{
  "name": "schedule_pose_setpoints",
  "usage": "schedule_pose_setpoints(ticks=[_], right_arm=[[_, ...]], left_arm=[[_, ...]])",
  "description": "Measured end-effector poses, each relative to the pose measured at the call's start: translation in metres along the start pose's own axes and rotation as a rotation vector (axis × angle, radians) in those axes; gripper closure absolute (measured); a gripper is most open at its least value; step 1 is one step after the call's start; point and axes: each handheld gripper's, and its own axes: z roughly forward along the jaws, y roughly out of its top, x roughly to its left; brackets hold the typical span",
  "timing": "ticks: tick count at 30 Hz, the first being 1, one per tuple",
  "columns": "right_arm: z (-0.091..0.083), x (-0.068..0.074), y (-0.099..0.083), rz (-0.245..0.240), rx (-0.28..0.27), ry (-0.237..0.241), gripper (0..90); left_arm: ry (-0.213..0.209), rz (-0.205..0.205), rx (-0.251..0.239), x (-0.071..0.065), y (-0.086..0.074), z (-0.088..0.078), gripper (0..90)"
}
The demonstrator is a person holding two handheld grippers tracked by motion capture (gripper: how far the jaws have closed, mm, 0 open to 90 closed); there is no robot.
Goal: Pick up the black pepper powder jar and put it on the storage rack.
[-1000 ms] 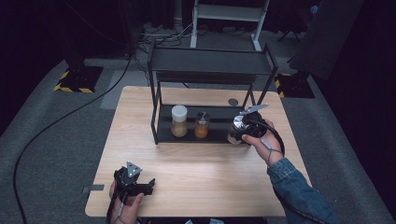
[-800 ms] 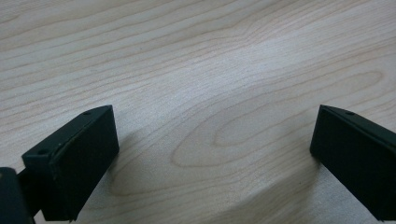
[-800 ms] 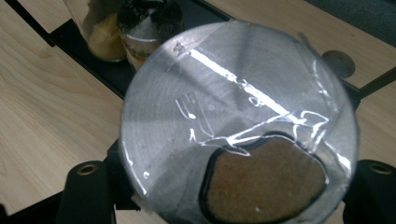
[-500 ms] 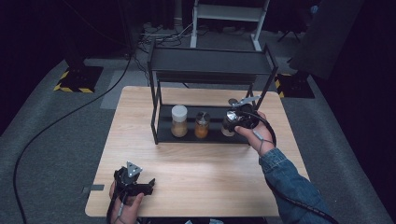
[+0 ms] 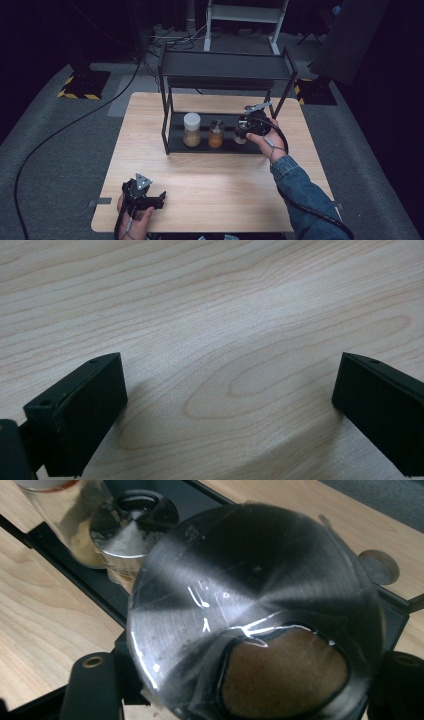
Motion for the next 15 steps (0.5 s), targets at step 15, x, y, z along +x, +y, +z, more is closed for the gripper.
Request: schedule_pose_setpoints(ticks=[15], right_arm=[[0.028,-0.003,-0.009,0.008,0.034,-0.005,30.9]], left_arm=[[0.000,-0.002,-0.002,0.000,0.000,0.000,1.0]])
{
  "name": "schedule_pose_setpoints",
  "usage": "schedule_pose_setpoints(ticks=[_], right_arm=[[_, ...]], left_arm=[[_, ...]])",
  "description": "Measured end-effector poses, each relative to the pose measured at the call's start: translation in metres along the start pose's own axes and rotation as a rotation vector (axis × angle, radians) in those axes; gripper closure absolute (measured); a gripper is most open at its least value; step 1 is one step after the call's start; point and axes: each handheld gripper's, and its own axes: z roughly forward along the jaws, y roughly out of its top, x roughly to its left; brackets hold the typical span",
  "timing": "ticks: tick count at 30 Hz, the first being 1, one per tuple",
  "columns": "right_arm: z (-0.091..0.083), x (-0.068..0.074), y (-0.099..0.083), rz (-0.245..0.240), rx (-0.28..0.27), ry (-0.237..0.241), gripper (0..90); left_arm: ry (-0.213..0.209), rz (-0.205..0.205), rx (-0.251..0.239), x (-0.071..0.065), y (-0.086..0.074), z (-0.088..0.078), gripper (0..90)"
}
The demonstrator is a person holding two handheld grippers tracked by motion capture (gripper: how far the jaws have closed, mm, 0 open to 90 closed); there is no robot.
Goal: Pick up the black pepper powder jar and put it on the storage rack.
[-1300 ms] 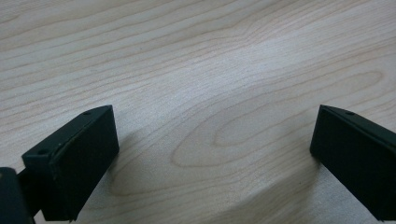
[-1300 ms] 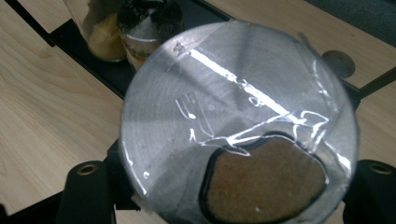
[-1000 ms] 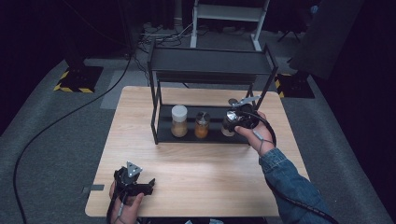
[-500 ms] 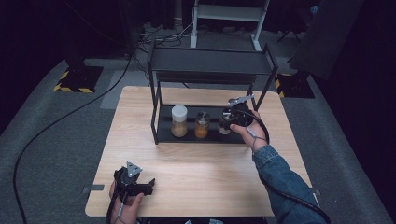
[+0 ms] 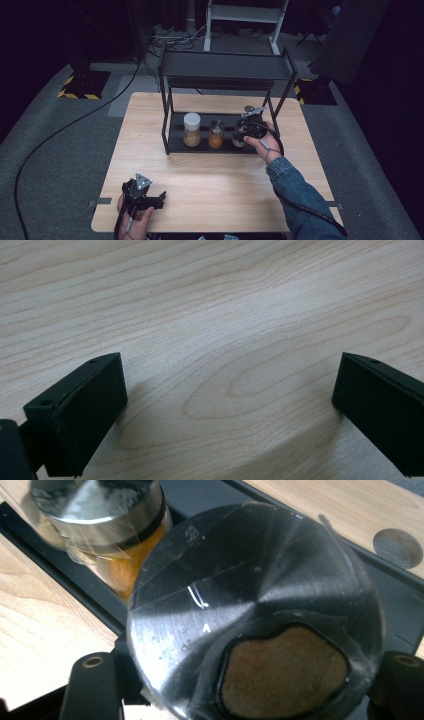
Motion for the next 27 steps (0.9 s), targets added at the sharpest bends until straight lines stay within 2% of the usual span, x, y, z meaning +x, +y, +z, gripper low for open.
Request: schedule_pose_setpoints(ticks=[4,15,25,27], right_arm=[[0.007,0.000,-0.002,0.000,0.009,-0.008,30.9],[0.019,-0.006,-0.008,0.039,0.011,-0.016,30.9],[0.022,-0.010,-0.009,0.054,0.015,-0.011,30.7],[0.021,-0.011,-0.009,0.061,0.007,-0.011,26.8]], left_arm=[[0.000,0.002,0.003,0.000,0.001,0.000,1.0],[0.000,0.003,0.001,0.000,0.000,0.000,1.0],[0.000,0.003,0.001,0.000,0.000,0.000,1.0],[0.000,0.003,0.001,0.000,0.000,0.000,1.0]])
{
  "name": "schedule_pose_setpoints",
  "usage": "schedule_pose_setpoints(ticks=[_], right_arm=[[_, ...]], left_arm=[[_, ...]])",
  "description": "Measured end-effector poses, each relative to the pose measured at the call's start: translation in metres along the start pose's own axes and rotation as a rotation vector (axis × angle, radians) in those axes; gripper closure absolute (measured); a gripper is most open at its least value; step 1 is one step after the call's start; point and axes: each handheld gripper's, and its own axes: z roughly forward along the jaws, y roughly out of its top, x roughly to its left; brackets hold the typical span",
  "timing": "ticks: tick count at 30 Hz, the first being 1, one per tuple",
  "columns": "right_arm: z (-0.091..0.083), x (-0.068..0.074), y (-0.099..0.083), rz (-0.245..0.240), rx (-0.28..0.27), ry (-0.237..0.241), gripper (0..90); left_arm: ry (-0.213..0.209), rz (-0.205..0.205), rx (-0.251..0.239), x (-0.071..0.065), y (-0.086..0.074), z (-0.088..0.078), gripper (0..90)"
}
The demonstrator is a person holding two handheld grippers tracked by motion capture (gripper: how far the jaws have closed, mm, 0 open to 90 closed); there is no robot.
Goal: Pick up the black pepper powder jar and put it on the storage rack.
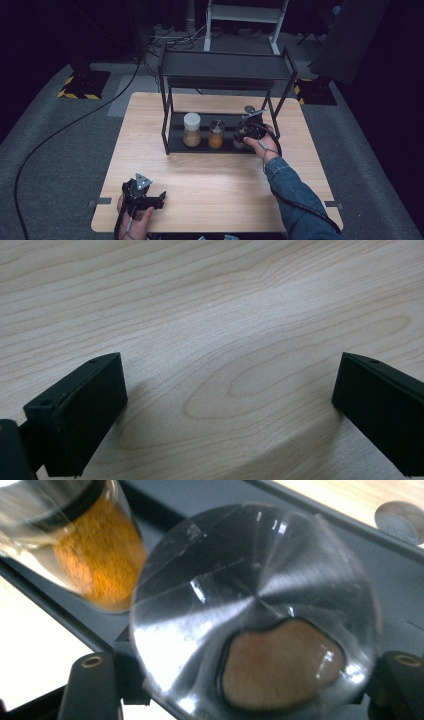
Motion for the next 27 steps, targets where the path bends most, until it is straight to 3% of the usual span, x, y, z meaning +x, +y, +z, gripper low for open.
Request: schedule_pose_setpoints(ticks=[3,7,18,27], right_arm=[[-0.006,-0.002,0.003,0.020,-0.008,0.002,17.3],[-0.019,-0.003,0.007,0.023,-0.013,-0.002,12.2],[-0.060,0.000,-0.004,0.017,-0.073,0.003,8.7],[-0.099,0.004,-0.026,0.012,-0.132,0.017,7.8]], left_arm=[[0.000,0.000,0.000,0.000,0.000,0.000,1.0],[0.000,0.000,0.000,0.000,0.000,0.000,1.0],[0.000,0.000,0.000,0.000,0.000,0.000,0.9],[0.001,-0.004,-0.003,0.000,0.000,0.000,0.9]])
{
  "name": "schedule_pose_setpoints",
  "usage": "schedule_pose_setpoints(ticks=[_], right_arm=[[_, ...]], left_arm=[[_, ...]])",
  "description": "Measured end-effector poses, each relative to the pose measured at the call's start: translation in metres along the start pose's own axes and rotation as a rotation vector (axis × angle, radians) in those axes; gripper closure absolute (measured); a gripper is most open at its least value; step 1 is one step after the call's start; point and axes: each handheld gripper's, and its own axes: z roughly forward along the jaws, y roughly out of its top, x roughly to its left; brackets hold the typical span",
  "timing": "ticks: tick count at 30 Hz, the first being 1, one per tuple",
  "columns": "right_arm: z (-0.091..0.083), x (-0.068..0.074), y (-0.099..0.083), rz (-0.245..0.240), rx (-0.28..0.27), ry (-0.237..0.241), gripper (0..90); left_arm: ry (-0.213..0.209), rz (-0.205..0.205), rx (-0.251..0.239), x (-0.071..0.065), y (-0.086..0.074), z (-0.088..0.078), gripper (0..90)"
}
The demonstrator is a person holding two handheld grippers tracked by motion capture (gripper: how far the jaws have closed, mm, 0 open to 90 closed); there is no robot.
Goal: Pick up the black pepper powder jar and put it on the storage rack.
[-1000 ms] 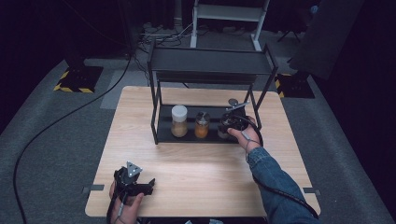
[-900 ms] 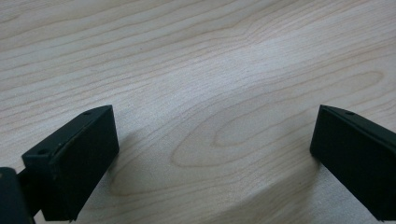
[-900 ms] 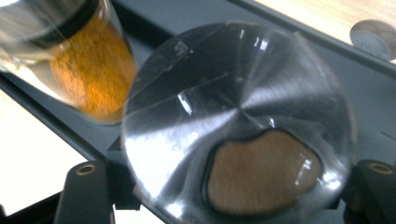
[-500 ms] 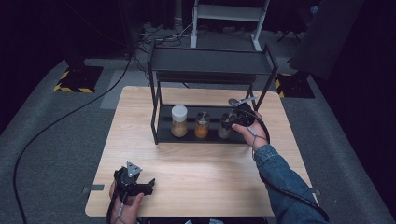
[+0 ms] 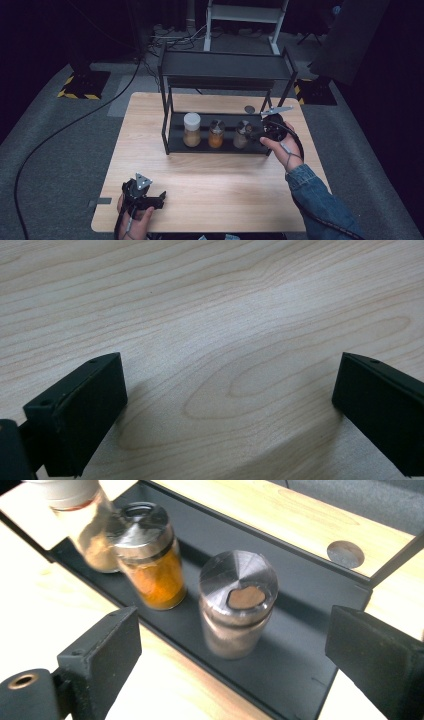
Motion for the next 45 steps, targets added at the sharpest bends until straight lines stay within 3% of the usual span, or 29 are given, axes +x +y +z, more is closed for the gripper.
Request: schedule_pose_setpoints(ticks=[9,21,34,45], right_arm=[[-0.033,0.003,-0.019,-0.004,-0.019,-0.009,7.8],[-0.057,0.003,-0.049,-0.001,-0.027,-0.001,7.6],[-0.054,0.001,-0.081,0.011,-0.041,0.018,7.6],[-0.047,0.003,-0.114,-0.010,-0.062,0.024,7.6]], left_arm=[[0.002,0.000,0.000,0.000,0.000,0.000,0.9],[0.002,-0.001,0.000,0.000,0.000,0.000,0.9],[0.002,-0.001,0.000,0.000,0.000,0.000,0.9],[0.002,-0.001,0.000,0.000,0.000,0.000,0.9]])
